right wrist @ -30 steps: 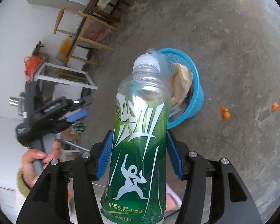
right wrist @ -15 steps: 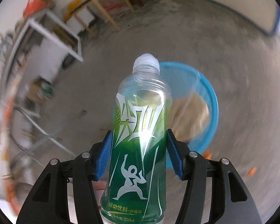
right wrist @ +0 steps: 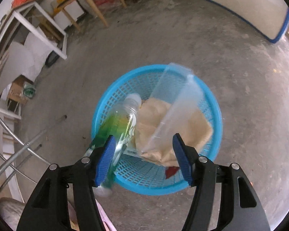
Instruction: Collect trash
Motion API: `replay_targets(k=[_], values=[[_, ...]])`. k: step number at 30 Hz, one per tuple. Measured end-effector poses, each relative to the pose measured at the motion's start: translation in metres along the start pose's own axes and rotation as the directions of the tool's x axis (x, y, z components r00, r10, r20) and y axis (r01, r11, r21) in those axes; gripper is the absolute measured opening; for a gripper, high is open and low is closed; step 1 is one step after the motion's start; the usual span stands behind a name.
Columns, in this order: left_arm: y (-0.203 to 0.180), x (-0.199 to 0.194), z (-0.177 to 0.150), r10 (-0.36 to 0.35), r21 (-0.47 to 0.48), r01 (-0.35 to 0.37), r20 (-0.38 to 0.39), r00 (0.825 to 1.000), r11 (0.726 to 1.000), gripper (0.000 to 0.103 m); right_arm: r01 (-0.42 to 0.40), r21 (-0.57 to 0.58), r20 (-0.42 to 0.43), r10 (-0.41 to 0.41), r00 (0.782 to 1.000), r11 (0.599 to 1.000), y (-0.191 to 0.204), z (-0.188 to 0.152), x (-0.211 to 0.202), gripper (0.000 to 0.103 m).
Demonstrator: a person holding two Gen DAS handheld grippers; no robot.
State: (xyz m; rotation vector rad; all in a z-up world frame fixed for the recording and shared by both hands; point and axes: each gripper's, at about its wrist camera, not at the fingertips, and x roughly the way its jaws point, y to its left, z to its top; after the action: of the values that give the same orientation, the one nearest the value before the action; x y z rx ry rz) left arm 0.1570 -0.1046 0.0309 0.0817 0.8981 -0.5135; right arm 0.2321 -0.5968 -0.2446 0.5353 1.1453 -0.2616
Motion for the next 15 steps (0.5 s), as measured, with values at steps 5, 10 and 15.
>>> replay_targets(k=[5,10,15], values=[[0.010,-0.011,-0.013,-0.021,-0.032,0.022,0.030,0.999,0.999,0.075,-0.022,0.038,0.070,0.019,0.997,0.999,-0.010,-0.015,-0.047,0.060],[0.016,-0.024,-0.027,-0.036,-0.062,0.040,0.063,0.997,0.997,0.076,-0.088,0.024,0.142,0.084,0.986,0.996,0.006,-0.044,-0.110,0.061],[0.017,-0.035,-0.051,-0.034,-0.099,0.044,0.101,0.994,0.994,0.079,-0.168,-0.092,0.237,0.186,0.954,0.981,0.052,-0.090,-0.183,0.076]])
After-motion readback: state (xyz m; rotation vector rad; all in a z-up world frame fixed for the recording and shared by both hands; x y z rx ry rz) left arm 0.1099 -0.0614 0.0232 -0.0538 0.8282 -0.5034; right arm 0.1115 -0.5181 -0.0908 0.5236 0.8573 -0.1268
